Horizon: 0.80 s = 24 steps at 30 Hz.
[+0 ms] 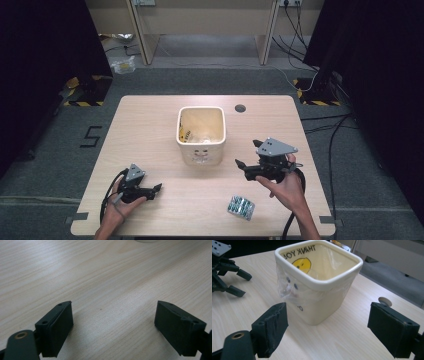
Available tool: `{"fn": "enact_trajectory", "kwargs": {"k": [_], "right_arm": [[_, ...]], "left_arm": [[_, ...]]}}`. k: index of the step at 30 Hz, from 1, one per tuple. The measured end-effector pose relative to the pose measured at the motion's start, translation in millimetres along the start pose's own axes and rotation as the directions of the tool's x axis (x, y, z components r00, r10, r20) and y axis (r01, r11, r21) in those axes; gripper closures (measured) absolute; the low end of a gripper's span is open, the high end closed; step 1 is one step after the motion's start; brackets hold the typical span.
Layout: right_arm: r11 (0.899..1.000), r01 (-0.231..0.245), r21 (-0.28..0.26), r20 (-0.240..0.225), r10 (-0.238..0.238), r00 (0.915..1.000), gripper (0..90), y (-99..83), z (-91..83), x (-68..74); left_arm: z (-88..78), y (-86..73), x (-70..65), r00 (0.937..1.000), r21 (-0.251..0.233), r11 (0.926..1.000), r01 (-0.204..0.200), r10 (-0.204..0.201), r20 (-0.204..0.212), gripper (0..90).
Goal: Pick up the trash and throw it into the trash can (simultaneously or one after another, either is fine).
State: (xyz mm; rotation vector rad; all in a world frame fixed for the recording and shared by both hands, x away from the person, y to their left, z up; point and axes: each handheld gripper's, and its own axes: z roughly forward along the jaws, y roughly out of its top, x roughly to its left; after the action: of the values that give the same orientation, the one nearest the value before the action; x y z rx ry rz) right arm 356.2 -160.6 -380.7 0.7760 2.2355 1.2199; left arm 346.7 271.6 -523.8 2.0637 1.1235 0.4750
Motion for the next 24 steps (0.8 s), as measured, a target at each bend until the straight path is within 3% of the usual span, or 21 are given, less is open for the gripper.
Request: {"fn": "enact_trajectory", "kwargs": {"k": [8,24], "right_arm": [[1.000,-0.023,-0.009,-0.020,0.023,0.9995,16.5,-19.7,-3.7,8.1],[0.998,-0.049,0.034,-0.051,0.051,0.9974,16.8,-52.2,2.0,20.1]], "left_arm": [[0.0,0.0,0.0,1.0000,0.000,1.0000,0.000,0.000,0.000,14.2],[0.0,0.0,0.0,1.0000,0.000,1.0000,0.000,0.000,0.000,14.2]]}}
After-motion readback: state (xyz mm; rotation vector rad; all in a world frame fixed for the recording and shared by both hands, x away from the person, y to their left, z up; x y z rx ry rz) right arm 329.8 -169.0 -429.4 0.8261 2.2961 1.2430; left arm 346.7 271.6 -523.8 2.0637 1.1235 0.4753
